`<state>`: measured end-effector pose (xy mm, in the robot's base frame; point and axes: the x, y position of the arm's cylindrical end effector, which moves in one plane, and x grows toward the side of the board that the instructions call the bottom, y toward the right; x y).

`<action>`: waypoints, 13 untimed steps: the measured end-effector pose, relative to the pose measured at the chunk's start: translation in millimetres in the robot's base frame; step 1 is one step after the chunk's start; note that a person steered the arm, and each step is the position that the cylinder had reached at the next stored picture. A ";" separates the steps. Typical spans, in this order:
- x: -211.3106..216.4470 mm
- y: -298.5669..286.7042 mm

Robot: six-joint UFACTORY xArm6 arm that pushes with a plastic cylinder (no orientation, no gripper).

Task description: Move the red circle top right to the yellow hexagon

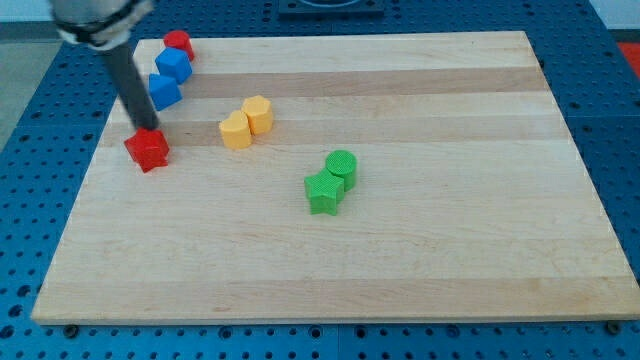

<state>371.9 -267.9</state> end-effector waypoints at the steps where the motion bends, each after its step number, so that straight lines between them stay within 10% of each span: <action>1: -0.9 -37.0; 6: -178.8 -12.7; 13: -120.1 134.7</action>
<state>251.8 -133.2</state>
